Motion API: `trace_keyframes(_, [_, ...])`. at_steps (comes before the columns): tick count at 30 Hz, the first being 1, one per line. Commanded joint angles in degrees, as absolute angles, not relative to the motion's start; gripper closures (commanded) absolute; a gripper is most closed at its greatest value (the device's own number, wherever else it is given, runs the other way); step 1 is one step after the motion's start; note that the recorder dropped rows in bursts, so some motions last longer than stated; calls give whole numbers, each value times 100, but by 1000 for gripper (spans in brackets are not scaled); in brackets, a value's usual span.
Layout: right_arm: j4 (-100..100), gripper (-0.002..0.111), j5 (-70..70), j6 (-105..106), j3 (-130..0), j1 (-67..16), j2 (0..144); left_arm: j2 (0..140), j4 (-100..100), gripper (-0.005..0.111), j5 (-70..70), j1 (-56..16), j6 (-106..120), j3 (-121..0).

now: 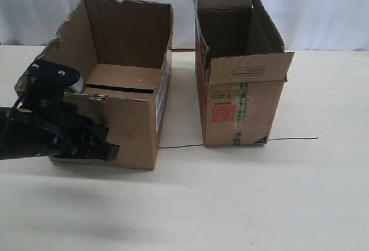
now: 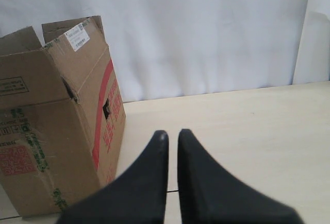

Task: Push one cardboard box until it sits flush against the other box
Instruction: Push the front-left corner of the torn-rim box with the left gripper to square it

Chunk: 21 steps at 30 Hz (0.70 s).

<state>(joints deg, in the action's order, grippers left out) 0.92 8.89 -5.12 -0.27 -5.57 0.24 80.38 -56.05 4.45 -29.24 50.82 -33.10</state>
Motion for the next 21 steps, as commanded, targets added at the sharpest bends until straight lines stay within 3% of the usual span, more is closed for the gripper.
trace_keyframes(1, [83,103,909,-521,0,-547,0,8331,-5658,107,484,-2938,5070,-3698])
trace_keyframes(21, [83,103,909,-521,0,-547,0,8828,-5611,107,327,-2938,5267,-4248])
